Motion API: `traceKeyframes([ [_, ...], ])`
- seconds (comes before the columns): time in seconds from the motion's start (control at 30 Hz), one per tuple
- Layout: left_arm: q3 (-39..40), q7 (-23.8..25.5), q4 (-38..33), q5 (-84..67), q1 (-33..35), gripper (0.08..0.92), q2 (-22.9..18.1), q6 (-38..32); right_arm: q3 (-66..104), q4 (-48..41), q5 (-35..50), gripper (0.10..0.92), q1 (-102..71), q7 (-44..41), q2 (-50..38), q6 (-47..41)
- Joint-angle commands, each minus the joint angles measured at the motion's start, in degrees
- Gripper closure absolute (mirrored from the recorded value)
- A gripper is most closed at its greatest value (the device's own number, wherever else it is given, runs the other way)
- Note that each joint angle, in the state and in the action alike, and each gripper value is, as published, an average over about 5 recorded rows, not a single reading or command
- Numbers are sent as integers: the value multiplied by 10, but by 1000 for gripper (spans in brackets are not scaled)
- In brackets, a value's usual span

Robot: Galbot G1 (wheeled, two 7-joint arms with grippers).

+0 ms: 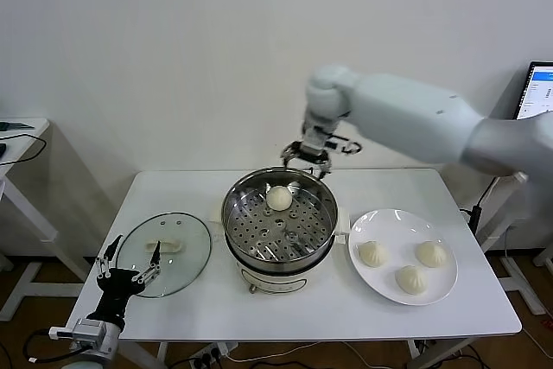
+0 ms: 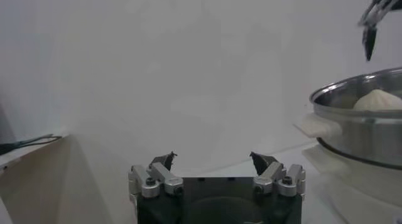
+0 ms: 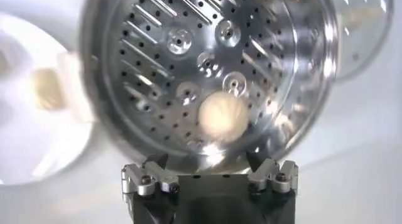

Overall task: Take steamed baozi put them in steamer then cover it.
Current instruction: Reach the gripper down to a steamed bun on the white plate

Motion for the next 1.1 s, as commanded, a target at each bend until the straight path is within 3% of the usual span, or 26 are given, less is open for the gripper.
traceKeyframes([
  [0.03, 8, -1, -3, 4, 2, 177, 1, -1, -49, 99, 160, 203, 24, -7, -213, -236],
  [0.27, 19, -1, 4, 10, -3, 177, 1, -1, -33, 117, 108, 203, -60, 16, -252, -305],
  [0.47, 18, 0, 10, 10, -5, 177, 1, -2, 24, 75, 80, 203, -149, 25, -231, -329],
  [1.1, 17, 0, 30, 10, -14, 177, 0, -3, 127, -1, 42, 203, -296, 53, -158, -329],
])
